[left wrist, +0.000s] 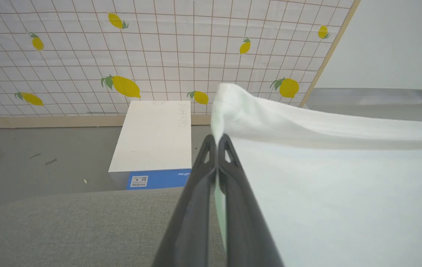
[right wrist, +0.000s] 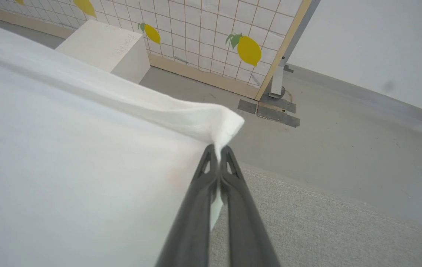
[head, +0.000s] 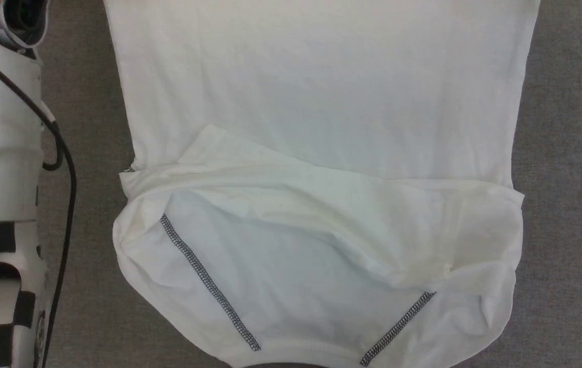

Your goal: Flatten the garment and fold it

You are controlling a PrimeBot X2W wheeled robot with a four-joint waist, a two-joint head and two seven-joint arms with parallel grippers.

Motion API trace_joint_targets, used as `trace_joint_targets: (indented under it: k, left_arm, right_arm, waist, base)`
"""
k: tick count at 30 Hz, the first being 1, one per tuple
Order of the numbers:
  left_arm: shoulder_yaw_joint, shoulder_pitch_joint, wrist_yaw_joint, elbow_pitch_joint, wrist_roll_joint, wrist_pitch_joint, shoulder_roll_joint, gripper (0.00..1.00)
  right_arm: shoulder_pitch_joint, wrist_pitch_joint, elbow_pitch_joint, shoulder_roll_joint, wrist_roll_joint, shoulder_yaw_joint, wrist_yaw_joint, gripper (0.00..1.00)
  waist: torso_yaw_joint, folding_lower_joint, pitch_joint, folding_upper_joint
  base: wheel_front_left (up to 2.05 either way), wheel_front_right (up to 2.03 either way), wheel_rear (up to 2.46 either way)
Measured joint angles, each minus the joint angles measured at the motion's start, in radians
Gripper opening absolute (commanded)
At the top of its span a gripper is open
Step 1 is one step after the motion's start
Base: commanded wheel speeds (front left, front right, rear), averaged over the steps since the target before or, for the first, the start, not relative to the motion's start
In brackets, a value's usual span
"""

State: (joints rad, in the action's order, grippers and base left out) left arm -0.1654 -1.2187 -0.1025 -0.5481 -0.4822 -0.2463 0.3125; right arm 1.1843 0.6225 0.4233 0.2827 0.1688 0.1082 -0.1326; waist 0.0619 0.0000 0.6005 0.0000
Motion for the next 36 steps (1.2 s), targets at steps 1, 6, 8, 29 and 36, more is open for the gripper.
trace_joint_targets:
  k: [1,6,8,29,36]
  left_arm:
    - [-0.007,0.013,-0.006,0.000,-0.007,0.011,0.001,0.00]
    - [-0.046,0.140,-0.020,0.022,-0.050,0.063,0.006,0.00]
    - [-0.065,0.211,-0.021,0.056,-0.065,0.083,0.006,0.00]
    - [-0.024,1.058,0.137,0.506,-0.196,0.142,0.002,0.00]
    - [-0.026,1.198,0.185,0.523,-0.224,0.125,-0.013,0.00]
  right_arm:
    - [-0.008,-0.005,0.000,0.001,0.012,0.002,0.000,0.00]
    - [-0.119,-0.023,-0.026,0.011,0.099,0.023,0.000,0.00]
    - [-0.191,-0.033,-0.065,0.032,0.134,0.052,0.000,0.00]
    - [-0.964,-0.018,-0.384,-0.061,0.375,-0.114,0.000,0.00]
    - [-1.113,0.006,-0.415,-0.100,0.366,-0.148,0.000,0.00]
  waist:
    - [0.000,0.0000,-0.012,0.0000]
    - [0.003,0.0000,-0.077,0.0000]
    - [0.005,0.0000,-0.111,0.0000]
    - [0.005,-0.0001,-0.447,0.0000]
    - [0.006,-0.0001,-0.478,0.0000]
  base:
    - [0.00,0.00,0.00]
    - [0.00,0.00,0.00]
    - [0.00,0.00,0.00]
    - [0.00,0.00,0.00]
    - [0.00,0.00,0.00]
